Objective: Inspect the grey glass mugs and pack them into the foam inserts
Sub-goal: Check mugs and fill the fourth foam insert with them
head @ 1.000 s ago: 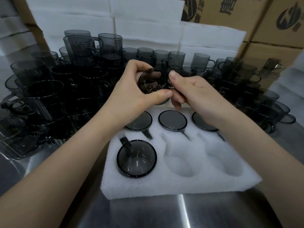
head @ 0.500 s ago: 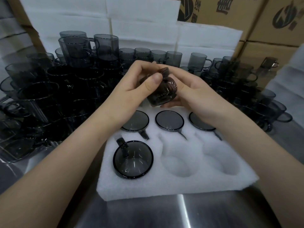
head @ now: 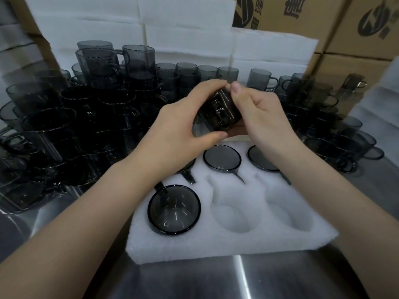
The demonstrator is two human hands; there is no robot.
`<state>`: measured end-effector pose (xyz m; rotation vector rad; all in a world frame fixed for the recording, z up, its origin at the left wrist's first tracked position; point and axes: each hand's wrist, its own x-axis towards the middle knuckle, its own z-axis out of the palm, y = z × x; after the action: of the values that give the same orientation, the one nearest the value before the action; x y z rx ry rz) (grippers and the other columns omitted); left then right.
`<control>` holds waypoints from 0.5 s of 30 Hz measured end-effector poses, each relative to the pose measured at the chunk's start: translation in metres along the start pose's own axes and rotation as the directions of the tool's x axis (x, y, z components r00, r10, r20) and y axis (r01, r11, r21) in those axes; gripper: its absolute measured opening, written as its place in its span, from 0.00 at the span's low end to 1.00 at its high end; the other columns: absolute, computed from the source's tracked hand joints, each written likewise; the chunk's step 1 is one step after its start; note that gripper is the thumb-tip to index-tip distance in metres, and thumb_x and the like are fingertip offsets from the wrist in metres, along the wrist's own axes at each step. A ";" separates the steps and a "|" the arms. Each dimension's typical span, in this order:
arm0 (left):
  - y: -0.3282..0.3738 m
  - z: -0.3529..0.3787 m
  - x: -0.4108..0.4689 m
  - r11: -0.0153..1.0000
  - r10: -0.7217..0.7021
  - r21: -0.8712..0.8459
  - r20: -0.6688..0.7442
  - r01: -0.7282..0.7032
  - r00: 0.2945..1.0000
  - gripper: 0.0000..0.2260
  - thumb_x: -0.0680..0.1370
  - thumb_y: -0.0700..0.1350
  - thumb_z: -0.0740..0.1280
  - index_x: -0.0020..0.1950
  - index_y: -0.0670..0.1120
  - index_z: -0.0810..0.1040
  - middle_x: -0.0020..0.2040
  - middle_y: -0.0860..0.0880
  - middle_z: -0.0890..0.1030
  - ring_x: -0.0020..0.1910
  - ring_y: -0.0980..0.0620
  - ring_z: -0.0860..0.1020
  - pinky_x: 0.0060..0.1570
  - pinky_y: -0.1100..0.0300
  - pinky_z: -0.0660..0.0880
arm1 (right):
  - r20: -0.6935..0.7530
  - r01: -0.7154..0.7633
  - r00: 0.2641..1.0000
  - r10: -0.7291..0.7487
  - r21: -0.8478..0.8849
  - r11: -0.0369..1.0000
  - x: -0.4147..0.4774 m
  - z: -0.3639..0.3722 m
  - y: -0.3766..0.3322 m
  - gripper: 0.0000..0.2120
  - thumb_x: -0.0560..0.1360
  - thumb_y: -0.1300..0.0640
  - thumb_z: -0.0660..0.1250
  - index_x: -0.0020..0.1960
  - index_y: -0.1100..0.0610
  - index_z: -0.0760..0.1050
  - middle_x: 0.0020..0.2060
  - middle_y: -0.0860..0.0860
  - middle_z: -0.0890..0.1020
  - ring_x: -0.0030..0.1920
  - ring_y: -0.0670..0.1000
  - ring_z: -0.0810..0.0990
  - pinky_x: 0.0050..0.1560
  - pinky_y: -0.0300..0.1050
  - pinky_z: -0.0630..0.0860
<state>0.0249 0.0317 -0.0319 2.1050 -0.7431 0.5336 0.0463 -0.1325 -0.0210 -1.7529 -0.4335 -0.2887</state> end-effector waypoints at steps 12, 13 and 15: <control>0.003 -0.003 -0.002 0.993 0.074 -0.084 -0.030 -0.077 0.997 0.30 0.71 0.40 0.74 0.68 0.54 0.65 0.64 0.59 0.74 0.66 0.62 0.71 0.67 0.62 0.68 | 0.339 -0.307 0.925 0.174 0.393 0.867 0.007 -0.006 0.000 0.20 0.79 0.47 0.58 0.59 0.60 0.77 0.54 0.60 0.83 0.55 0.59 0.83 0.54 0.55 0.81; 0.003 -0.003 -0.002 0.995 0.073 -0.066 -0.021 -0.074 0.997 0.32 0.71 0.41 0.74 0.69 0.55 0.64 0.65 0.58 0.74 0.67 0.61 0.71 0.68 0.61 0.67 | 0.366 -0.305 0.916 0.164 0.369 0.878 0.006 -0.006 -0.001 0.20 0.78 0.45 0.59 0.58 0.59 0.77 0.53 0.59 0.84 0.54 0.58 0.83 0.53 0.53 0.81; 0.002 -0.002 -0.001 0.999 0.050 -0.010 0.007 -0.050 0.999 0.36 0.69 0.43 0.74 0.73 0.53 0.62 0.67 0.57 0.72 0.69 0.60 0.69 0.70 0.63 0.64 | 0.358 -0.256 0.925 0.131 0.327 0.910 0.004 -0.004 -0.001 0.17 0.79 0.48 0.59 0.56 0.58 0.79 0.49 0.56 0.85 0.50 0.55 0.84 0.48 0.49 0.81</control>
<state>0.0228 0.0328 -0.0296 2.0854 -0.8025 0.5482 0.0496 -0.1358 -0.0179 -1.4566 -0.5087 0.2268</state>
